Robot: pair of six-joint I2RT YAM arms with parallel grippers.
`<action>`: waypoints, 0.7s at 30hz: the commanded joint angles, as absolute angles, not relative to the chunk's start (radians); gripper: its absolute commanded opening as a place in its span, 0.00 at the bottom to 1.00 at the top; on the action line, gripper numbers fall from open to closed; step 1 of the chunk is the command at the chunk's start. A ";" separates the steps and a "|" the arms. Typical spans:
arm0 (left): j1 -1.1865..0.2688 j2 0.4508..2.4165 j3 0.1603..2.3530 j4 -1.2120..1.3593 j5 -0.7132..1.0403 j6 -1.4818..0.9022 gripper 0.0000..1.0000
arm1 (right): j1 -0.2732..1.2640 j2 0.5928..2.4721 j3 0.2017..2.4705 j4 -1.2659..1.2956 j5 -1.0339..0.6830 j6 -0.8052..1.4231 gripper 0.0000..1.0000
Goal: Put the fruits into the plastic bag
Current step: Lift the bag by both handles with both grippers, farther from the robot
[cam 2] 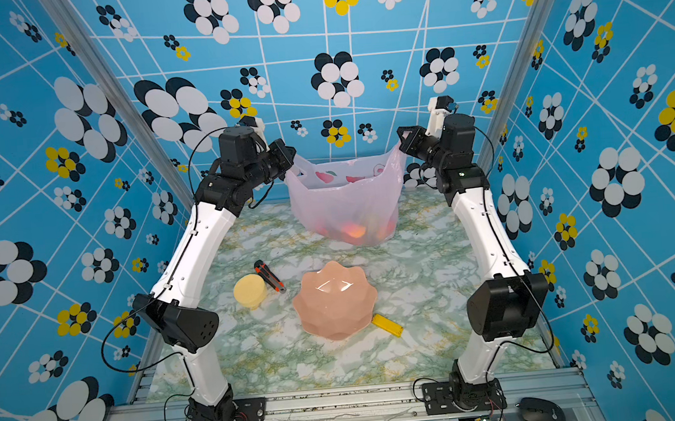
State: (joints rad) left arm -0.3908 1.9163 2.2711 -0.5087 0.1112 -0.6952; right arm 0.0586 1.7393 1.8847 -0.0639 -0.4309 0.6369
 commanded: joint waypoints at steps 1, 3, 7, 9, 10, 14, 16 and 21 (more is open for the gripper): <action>-0.387 1.889 2.306 -0.462 0.117 -0.706 0.00 | 0.060 1.730 1.895 0.078 -0.544 0.741 0.00; -0.386 1.904 2.316 -0.462 0.154 -0.716 0.00 | 0.057 1.739 1.877 0.139 -0.588 0.770 0.00; -0.425 1.906 2.393 -0.598 -0.007 -0.572 0.00 | 0.058 1.711 1.843 0.056 -0.500 0.706 0.00; -0.444 1.907 2.425 -0.657 -0.085 -0.526 0.00 | 0.058 1.711 1.850 0.029 -0.512 0.694 0.00; -0.436 1.907 2.421 -0.657 -0.043 -0.567 0.00 | 0.058 1.709 1.847 0.029 -0.515 0.695 0.00; -0.424 1.914 2.353 -0.455 0.266 -0.735 0.00 | 0.058 1.720 1.838 -0.027 -0.469 0.682 0.00; -0.464 1.943 2.441 -0.520 0.224 -0.659 0.00 | 0.058 1.755 1.844 -0.038 -0.483 0.691 0.00; -0.392 1.948 2.431 -0.611 0.155 -0.681 0.00 | 0.058 1.803 1.924 -0.045 -0.593 0.759 0.00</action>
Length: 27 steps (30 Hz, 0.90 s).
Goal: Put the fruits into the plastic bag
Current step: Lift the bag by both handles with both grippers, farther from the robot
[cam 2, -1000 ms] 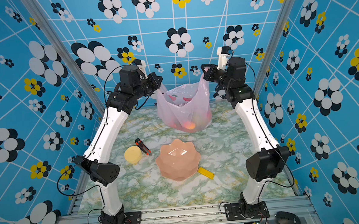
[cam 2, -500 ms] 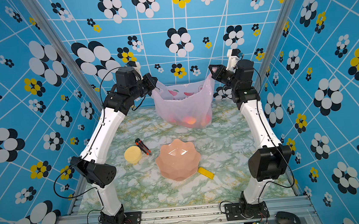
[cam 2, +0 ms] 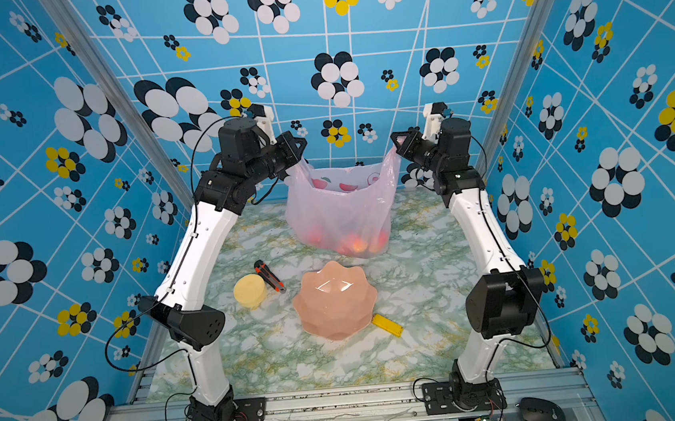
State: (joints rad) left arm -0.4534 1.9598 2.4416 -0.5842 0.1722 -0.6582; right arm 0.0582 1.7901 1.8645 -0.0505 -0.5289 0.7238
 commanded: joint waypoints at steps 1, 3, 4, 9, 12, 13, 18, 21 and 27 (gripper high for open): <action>-0.361 1.932 2.376 -0.597 0.156 -0.704 0.00 | 0.058 1.789 1.934 -0.027 -0.594 0.768 0.00; -0.304 1.888 2.233 -0.538 0.156 -0.731 0.00 | 0.062 1.741 1.969 0.004 -0.584 0.759 0.00; -0.288 1.871 2.189 -0.518 0.161 -0.745 0.00 | 0.065 1.722 1.985 0.007 -0.582 0.742 0.00; -0.292 1.856 2.232 -0.502 0.207 -0.753 0.00 | 0.072 1.670 1.911 0.027 -0.547 0.685 0.00; -0.350 1.888 2.396 -0.525 0.211 -0.721 0.00 | 0.071 1.731 1.834 0.033 -0.565 0.699 0.00; -0.371 1.902 2.444 -0.534 0.210 -0.706 0.00 | 0.070 1.754 1.821 0.040 -0.583 0.709 0.00; -0.385 1.933 2.462 -0.557 0.219 -0.712 0.00 | 0.071 1.768 1.819 0.135 -0.609 0.813 0.00; -0.329 1.900 2.292 -0.502 0.239 -0.761 0.00 | 0.072 1.725 1.941 0.091 -0.604 0.764 0.00; -0.295 1.856 2.215 -0.446 0.250 -0.775 0.00 | 0.073 1.691 1.993 0.032 -0.577 0.669 0.00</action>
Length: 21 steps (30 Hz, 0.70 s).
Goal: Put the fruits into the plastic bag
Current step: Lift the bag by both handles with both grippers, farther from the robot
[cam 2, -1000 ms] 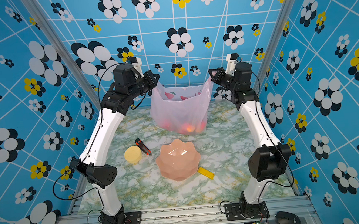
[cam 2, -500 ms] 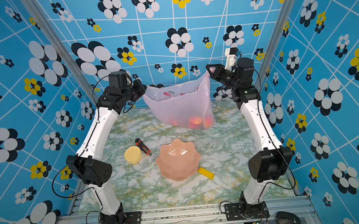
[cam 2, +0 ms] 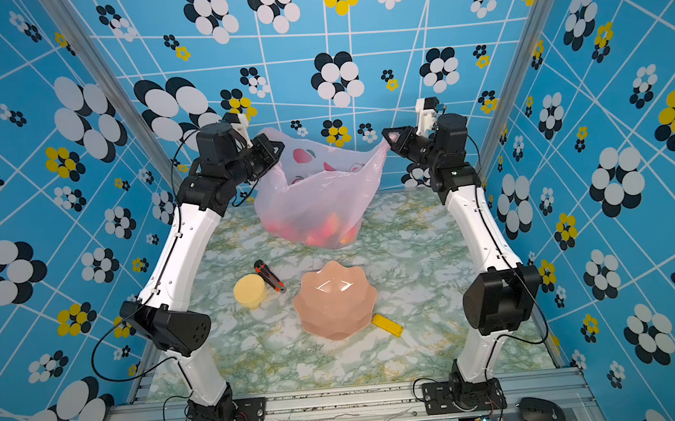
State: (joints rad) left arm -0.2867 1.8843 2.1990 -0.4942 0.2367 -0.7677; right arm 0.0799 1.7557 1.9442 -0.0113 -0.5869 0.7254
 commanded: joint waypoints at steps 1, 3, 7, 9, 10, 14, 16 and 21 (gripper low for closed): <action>-0.293 1.857 2.226 -0.447 0.250 -0.775 0.00 | 0.073 1.701 1.991 0.026 -0.584 0.670 0.00; -0.293 1.861 2.249 -0.451 0.257 -0.776 0.00 | 0.073 1.711 1.977 0.025 -0.602 0.677 0.00; -0.303 1.857 2.253 -0.451 0.262 -0.780 0.00 | 0.073 1.687 1.890 0.088 -0.582 0.695 0.00; -0.311 1.857 2.250 -0.450 0.264 -0.772 0.00 | 0.072 1.673 1.864 0.096 -0.571 0.688 0.00; -0.316 1.856 2.248 -0.450 0.265 -0.766 0.00 | 0.073 1.670 1.858 0.097 -0.568 0.683 0.00; -0.319 1.862 2.218 -0.437 0.274 -0.751 0.00 | 0.069 1.674 1.841 0.100 -0.559 0.676 0.00; -0.314 1.868 2.196 -0.422 0.282 -0.747 0.00 | 0.066 1.692 1.836 0.119 -0.551 0.675 0.00; -0.281 1.891 2.165 -0.410 0.319 -0.762 0.00 | 0.062 1.819 1.905 0.189 -0.624 0.784 0.00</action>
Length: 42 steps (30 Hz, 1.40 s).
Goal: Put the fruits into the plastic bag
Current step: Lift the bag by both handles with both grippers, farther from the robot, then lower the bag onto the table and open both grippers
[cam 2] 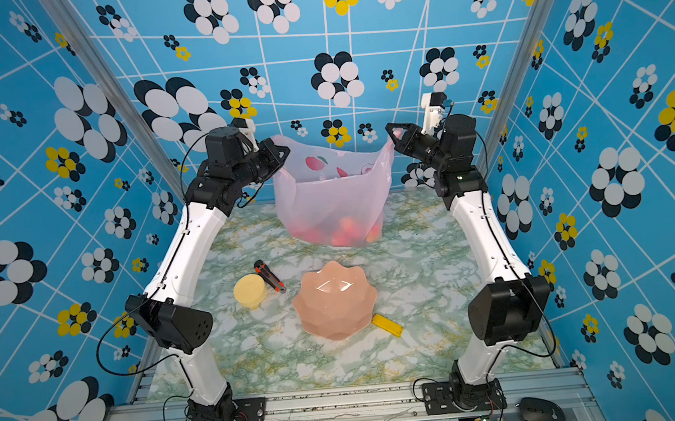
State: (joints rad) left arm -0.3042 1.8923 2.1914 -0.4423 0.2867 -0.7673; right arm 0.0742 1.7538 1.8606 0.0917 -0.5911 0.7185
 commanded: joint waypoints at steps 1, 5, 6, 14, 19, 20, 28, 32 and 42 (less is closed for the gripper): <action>-0.278 1.887 2.152 -0.408 0.318 -0.760 0.00 | 0.063 1.830 1.902 0.214 -0.634 0.813 0.00; -0.267 1.856 2.075 -0.375 0.308 -0.756 0.00 | 0.063 1.831 1.848 0.263 -0.631 0.836 0.00; -0.265 1.856 2.062 -0.368 0.310 -0.759 0.00 | 0.061 1.826 1.835 0.254 -0.629 0.825 0.00; -0.265 1.861 2.049 -0.356 0.349 -0.789 0.01 | 0.053 1.781 1.729 0.234 -0.608 0.768 0.14; -0.264 1.861 2.060 -0.386 0.344 -0.767 0.57 | 0.053 1.770 1.723 0.212 -0.617 0.745 0.63; -0.264 1.858 2.059 -0.392 0.338 -0.760 0.66 | 0.053 1.767 1.722 0.206 -0.616 0.737 0.68; -0.258 1.815 2.036 -0.430 0.326 -0.708 0.99 | 0.049 1.673 1.654 0.057 -0.544 0.641 0.99; -0.252 1.721 1.933 -0.395 0.289 -0.646 0.99 | 0.046 1.531 1.502 0.055 -0.482 0.595 0.99; -0.229 1.370 1.635 -0.364 0.117 -0.429 0.99 | 0.044 1.243 1.292 -0.040 -0.312 0.395 0.99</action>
